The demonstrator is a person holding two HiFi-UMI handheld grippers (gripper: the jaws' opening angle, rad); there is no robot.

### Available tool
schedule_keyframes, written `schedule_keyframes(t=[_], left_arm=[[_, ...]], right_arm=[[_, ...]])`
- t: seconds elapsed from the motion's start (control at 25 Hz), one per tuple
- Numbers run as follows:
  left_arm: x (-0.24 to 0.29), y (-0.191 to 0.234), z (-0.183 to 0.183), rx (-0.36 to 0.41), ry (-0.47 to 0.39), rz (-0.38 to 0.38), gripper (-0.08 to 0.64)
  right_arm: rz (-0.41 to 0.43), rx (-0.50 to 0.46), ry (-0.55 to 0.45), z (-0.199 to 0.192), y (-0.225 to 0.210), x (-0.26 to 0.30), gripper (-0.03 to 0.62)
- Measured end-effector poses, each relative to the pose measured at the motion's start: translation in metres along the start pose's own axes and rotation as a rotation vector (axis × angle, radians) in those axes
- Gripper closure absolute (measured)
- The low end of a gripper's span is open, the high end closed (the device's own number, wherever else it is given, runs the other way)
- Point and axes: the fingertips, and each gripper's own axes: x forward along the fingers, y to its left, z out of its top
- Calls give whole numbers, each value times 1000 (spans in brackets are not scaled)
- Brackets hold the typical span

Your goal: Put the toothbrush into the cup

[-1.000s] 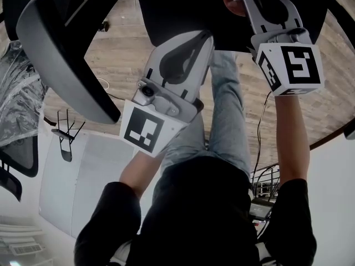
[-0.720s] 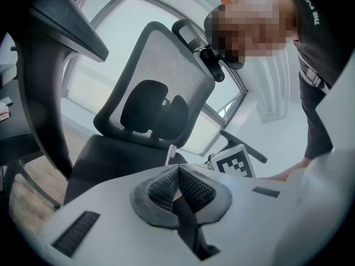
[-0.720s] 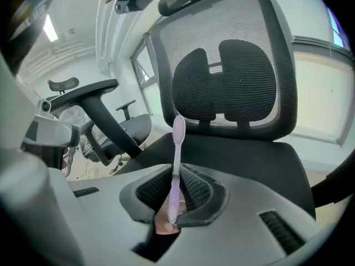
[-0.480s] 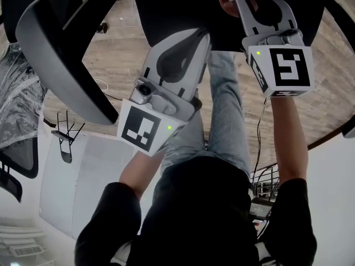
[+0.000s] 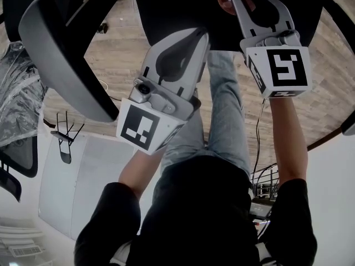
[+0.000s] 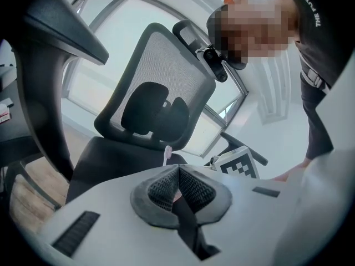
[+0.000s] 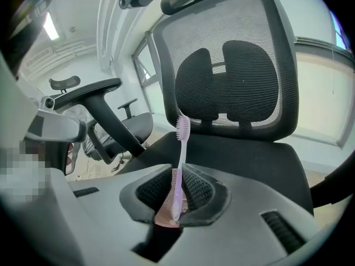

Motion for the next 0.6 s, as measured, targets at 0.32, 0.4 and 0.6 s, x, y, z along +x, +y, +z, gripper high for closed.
schedule_keyframes(t=[0.32, 0.4, 0.6], left_arm=[[-2, -14, 27, 38, -24, -3, 540], [-5, -22, 39, 53, -34, -9, 540], [-20, -43, 78, 98, -84, -24, 540]], right_arm=[[20, -24, 12, 16, 3, -25, 543], [24, -29, 15, 23, 5, -36, 543], [21, -67, -9, 57, 16, -66, 543]])
